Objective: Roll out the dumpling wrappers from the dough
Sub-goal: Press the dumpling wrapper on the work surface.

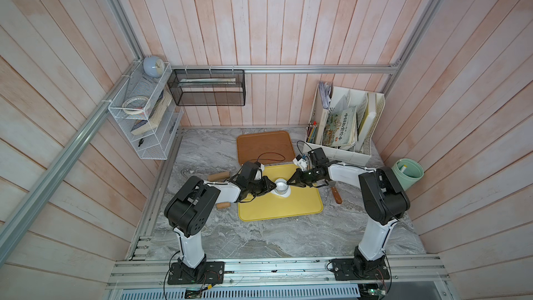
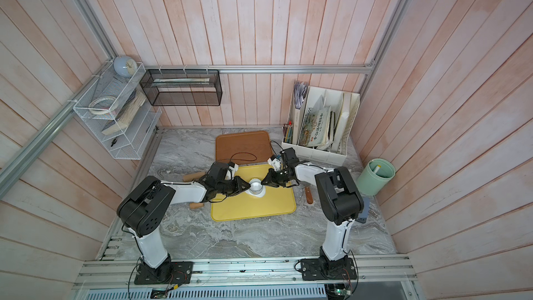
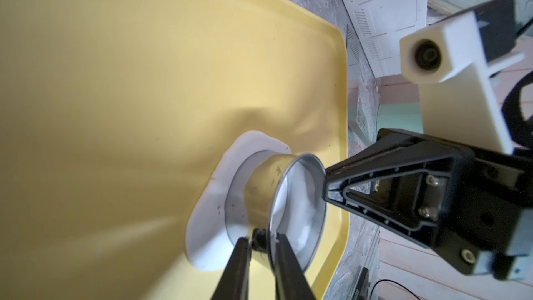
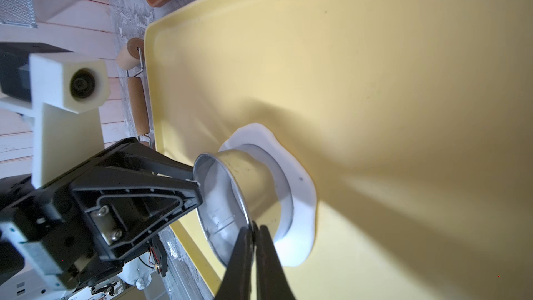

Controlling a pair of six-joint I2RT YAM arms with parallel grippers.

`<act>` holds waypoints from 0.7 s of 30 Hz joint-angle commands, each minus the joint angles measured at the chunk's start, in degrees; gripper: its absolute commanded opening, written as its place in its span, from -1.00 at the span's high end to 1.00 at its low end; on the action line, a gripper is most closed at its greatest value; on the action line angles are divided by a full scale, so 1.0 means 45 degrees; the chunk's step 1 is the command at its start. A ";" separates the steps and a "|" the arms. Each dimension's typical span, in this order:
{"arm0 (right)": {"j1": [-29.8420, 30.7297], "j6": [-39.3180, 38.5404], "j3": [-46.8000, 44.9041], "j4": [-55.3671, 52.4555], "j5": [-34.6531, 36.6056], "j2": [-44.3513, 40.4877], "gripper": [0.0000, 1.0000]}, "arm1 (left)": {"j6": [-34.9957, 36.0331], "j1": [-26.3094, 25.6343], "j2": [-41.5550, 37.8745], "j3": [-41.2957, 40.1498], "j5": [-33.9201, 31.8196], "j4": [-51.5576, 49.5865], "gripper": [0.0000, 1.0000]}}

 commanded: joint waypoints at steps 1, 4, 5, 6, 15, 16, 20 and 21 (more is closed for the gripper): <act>-0.0318 -0.0086 -0.1168 -0.0958 0.1943 0.1350 0.84 | -0.0371 0.0146 0.0722 -0.1053 -0.1220 -0.2742 0.62; -0.0401 -0.0003 -0.1564 -0.0947 0.2341 0.1659 0.86 | -0.0483 0.0131 0.0810 -0.1238 -0.1369 -0.3222 0.62; -0.0406 0.0017 -0.1625 -0.1009 0.2525 0.1749 0.86 | -0.0589 0.0128 0.0812 -0.1375 -0.1484 -0.3329 0.62; -0.0405 0.0017 -0.1700 -0.1042 0.2656 0.1812 0.86 | -0.0659 0.0127 0.0792 -0.1518 -0.1580 -0.3362 0.62; -0.0421 0.0227 -0.1794 -0.1462 0.3572 0.2223 0.87 | -0.0686 0.0088 0.1148 -0.2183 -0.1916 -0.4159 0.65; -0.0435 0.0268 -0.1858 -0.1452 0.3581 0.2281 0.87 | -0.0666 0.0083 0.1224 -0.2218 -0.1904 -0.4178 0.65; -0.0452 0.0442 -0.2121 -0.1350 0.3789 0.2477 0.88 | -0.0559 0.0063 0.1355 -0.2270 -0.2147 -0.4496 0.65; -0.0434 0.0484 -0.2164 -0.1345 0.3788 0.2544 0.88 | -0.0503 0.0068 0.1357 -0.2291 -0.2228 -0.4618 0.65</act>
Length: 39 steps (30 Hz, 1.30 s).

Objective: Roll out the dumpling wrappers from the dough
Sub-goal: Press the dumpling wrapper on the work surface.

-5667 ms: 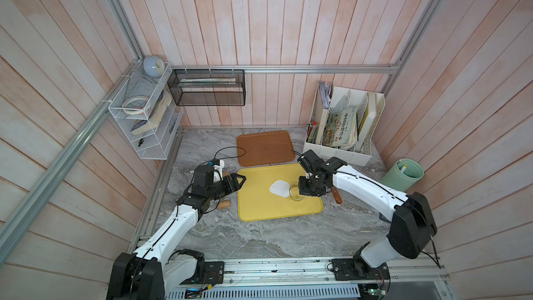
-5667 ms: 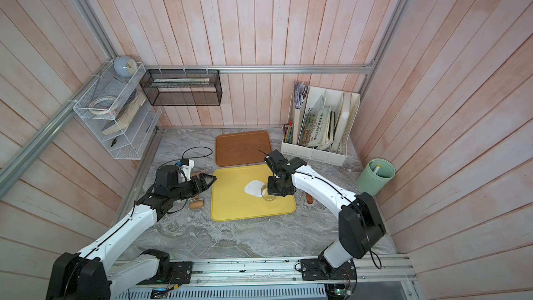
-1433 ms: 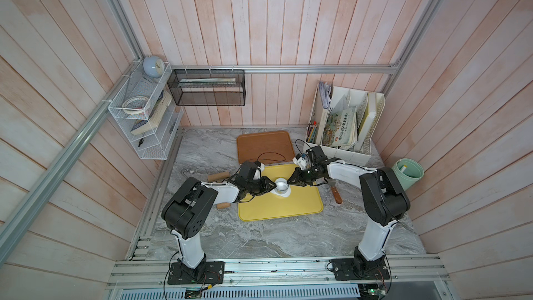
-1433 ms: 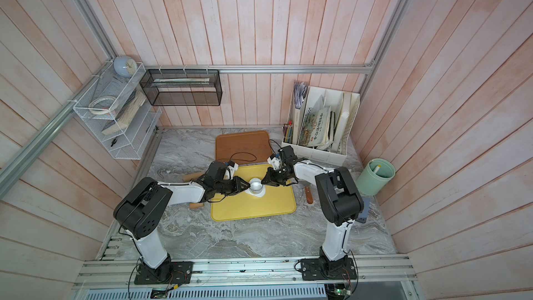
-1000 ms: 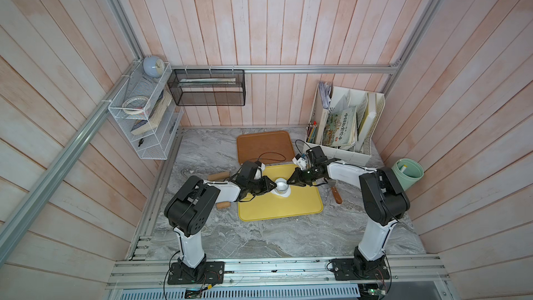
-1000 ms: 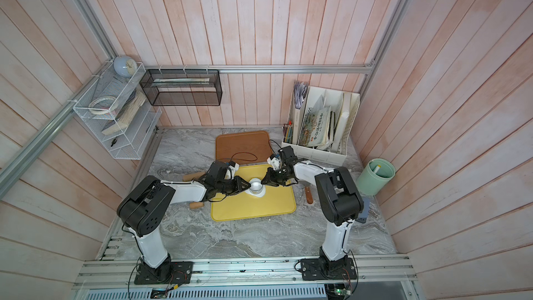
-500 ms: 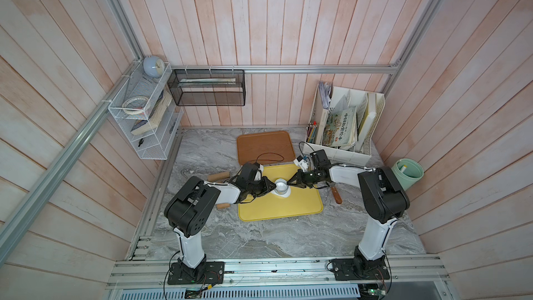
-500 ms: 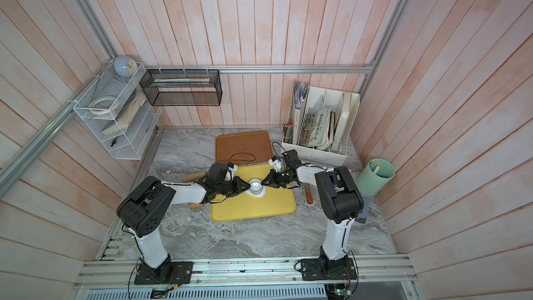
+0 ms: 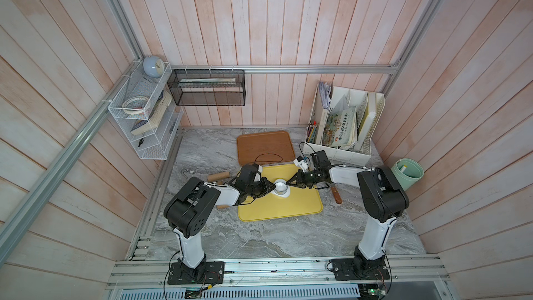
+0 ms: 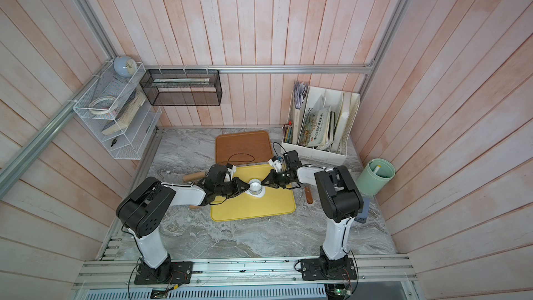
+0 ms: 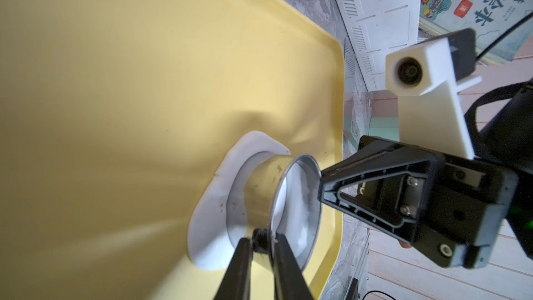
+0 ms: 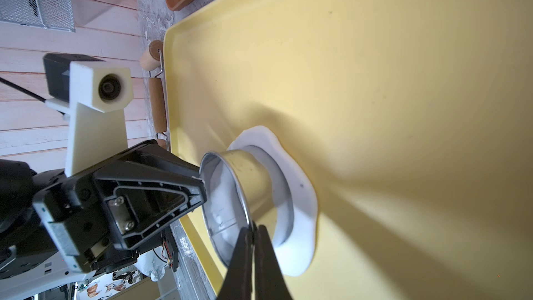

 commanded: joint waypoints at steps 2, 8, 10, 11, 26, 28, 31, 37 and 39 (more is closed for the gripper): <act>-0.0117 0.0325 -0.1545 -0.2710 0.4924 0.2192 0.89 | 0.0343 0.0148 0.1468 -0.1713 -0.2037 -0.5565 0.65; -0.0145 0.0521 -0.1424 -0.2531 0.4379 0.1666 0.89 | 0.0243 0.0190 0.0860 -0.1697 -0.1746 -0.5339 0.56; -0.0100 0.0559 -0.0780 -0.2466 0.3224 0.1067 0.85 | 0.0132 0.0336 0.0159 -0.1186 -0.1135 -0.5024 0.54; -0.0041 0.0635 -0.0272 -0.2431 0.2584 0.0604 0.80 | 0.0099 0.0554 -0.0260 -0.0768 -0.0746 -0.4884 0.52; 0.0151 -0.0657 0.3177 -0.2566 -0.0671 0.0404 0.50 | 0.1251 0.1298 -0.1340 0.2552 0.1014 -0.3977 0.19; 0.0241 -0.0842 0.3459 -0.2716 -0.0497 0.0722 0.50 | 0.1206 0.1192 -0.0893 0.2676 0.1108 -0.4037 0.20; 0.0343 -0.1178 0.3855 -0.3082 -0.0609 0.1215 0.49 | 0.1265 0.0997 -0.0342 0.2852 0.1295 -0.4055 0.21; 0.0714 -0.1739 0.4127 -0.3564 -0.0575 0.1621 0.48 | 0.1280 0.0746 0.0130 0.2877 0.1479 -0.4018 0.24; 0.0735 -0.1620 0.4067 -0.3411 -0.0542 0.1666 0.49 | 0.1225 0.0717 0.0237 0.2790 0.1517 -0.3894 0.25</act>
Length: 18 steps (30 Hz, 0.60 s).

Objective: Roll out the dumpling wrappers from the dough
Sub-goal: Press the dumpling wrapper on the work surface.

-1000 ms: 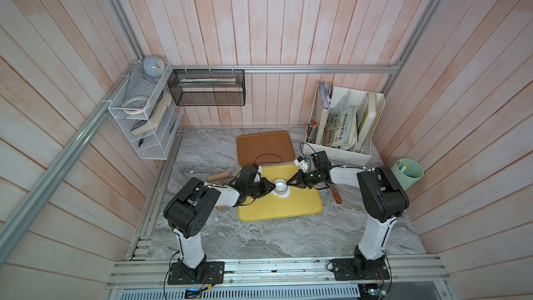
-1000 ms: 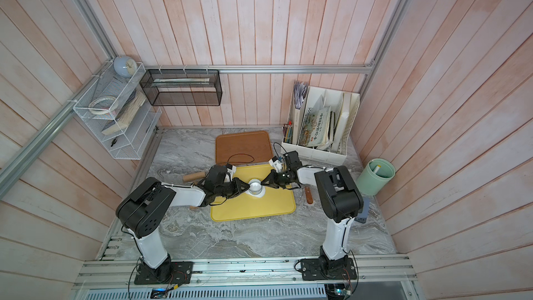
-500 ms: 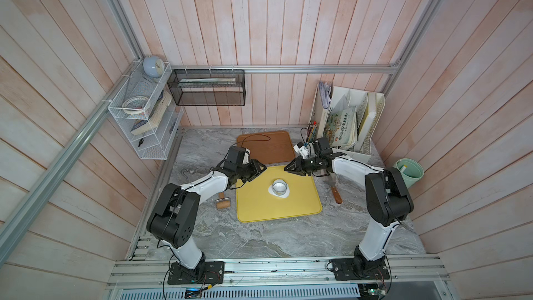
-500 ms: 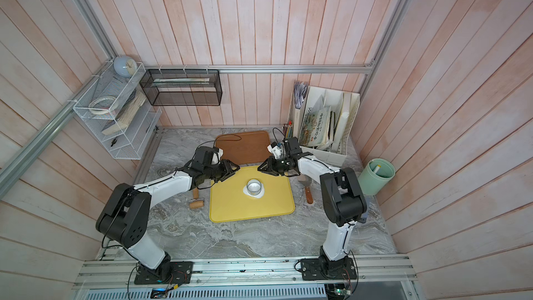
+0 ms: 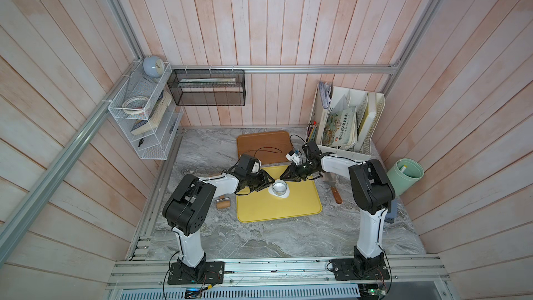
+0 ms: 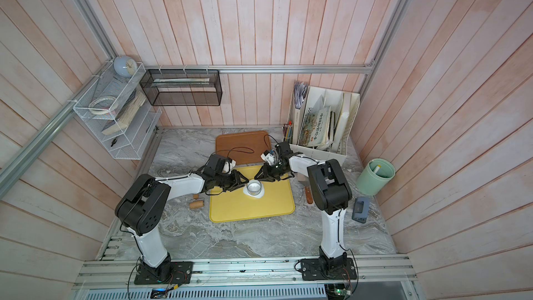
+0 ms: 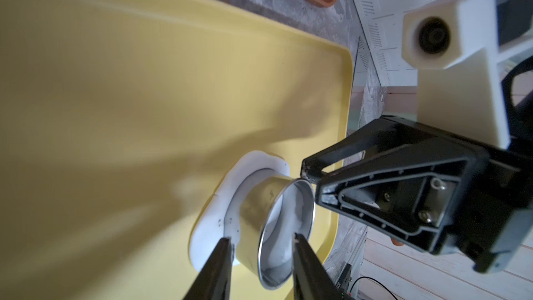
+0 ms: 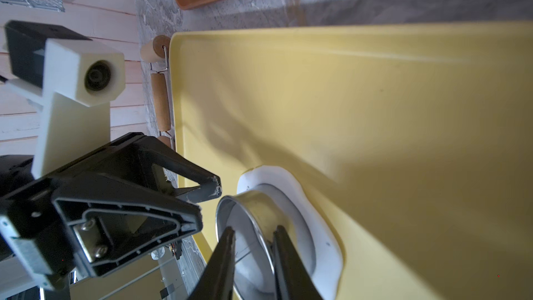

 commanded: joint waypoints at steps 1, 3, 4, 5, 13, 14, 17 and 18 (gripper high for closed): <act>0.0090 -0.0368 0.0290 -0.0276 -0.0165 0.0241 0.50 | 0.0163 -0.0065 0.0276 0.0182 0.0320 0.0269 0.28; 0.0082 -0.0283 0.0297 -0.0211 -0.0088 0.0386 0.51 | 0.0103 -0.0060 0.0387 0.0134 0.0391 0.0399 0.29; 0.0093 -0.0232 0.0259 -0.0161 -0.0043 0.0417 0.53 | 0.0102 -0.0060 0.0423 0.0136 0.0401 0.0385 0.30; 0.0093 -0.0149 0.0173 -0.0006 -0.0099 0.0425 0.54 | 0.0103 -0.0060 0.0473 0.0148 0.0382 0.0366 0.30; 0.0077 0.0114 0.0066 0.0084 0.0244 0.0745 0.58 | 0.0102 -0.0119 0.0747 -0.0137 0.0290 0.0186 0.38; 0.0056 0.0148 0.0023 0.0062 0.0328 0.0786 0.60 | 0.0083 -0.0117 0.0774 -0.0254 0.0204 0.0113 0.40; 0.0015 0.0314 -0.0142 -0.0085 0.0788 0.1025 0.63 | 0.0073 -0.0119 0.0782 -0.0699 -0.0409 -0.0482 0.42; 0.0015 0.0333 -0.0227 -0.0178 0.0926 0.1117 0.64 | 0.0048 -0.0119 0.0776 -0.0935 -0.0600 -0.0591 0.45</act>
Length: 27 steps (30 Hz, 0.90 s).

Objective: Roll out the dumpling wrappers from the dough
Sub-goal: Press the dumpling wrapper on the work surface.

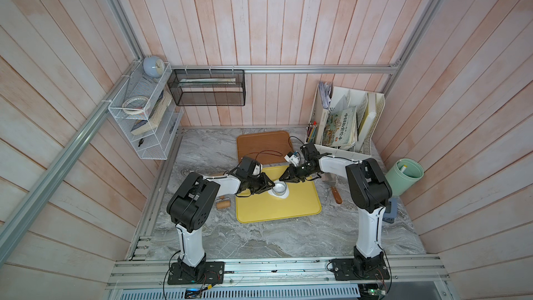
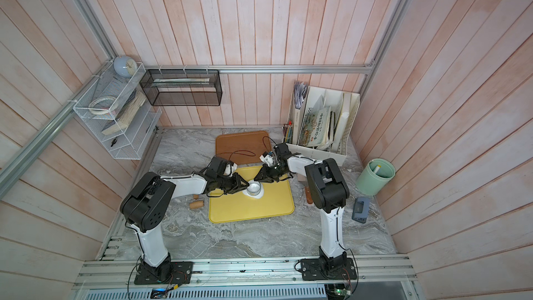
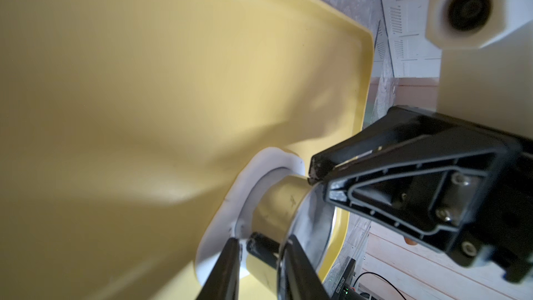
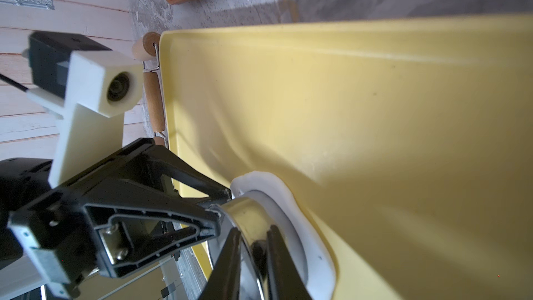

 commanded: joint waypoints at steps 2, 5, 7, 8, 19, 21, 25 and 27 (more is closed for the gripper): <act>-0.0029 0.0235 -0.0747 -0.0336 0.1185 0.0838 0.65 | -0.0137 -0.0026 0.0239 -0.1287 -0.1030 -0.0898 0.50; -0.0024 0.0341 -0.1569 -0.0215 0.1643 0.1118 0.67 | -0.0172 -0.0085 0.0593 -0.1901 -0.1189 -0.0948 0.51; -0.0029 0.0311 -0.1981 -0.0269 0.2124 0.1291 0.67 | -0.0104 -0.0138 0.0718 -0.2144 -0.1296 -0.0991 0.51; -0.0019 0.0310 -0.2312 -0.0132 0.2256 0.1290 0.68 | -0.0093 -0.0168 0.0694 -0.2307 -0.1429 -0.0990 0.51; -0.0163 0.0465 -0.2671 0.0204 0.2256 0.0576 0.64 | 0.0487 -0.0107 0.0050 -0.1622 -0.1964 -0.1790 0.50; -0.0164 0.0695 -0.2043 0.0258 0.1422 -0.0216 0.58 | 0.0712 0.0052 -0.0386 -0.0580 -0.1806 -0.2318 0.46; -0.0098 0.1372 -0.1245 0.0205 0.0989 -0.2136 0.39 | 0.0620 0.0276 -0.1421 0.0926 -0.1197 -0.2488 0.25; -0.0031 0.1659 -0.1662 0.0290 0.0951 -0.2983 0.34 | 0.0416 0.0240 -0.1937 0.0949 -0.1107 -0.2472 0.15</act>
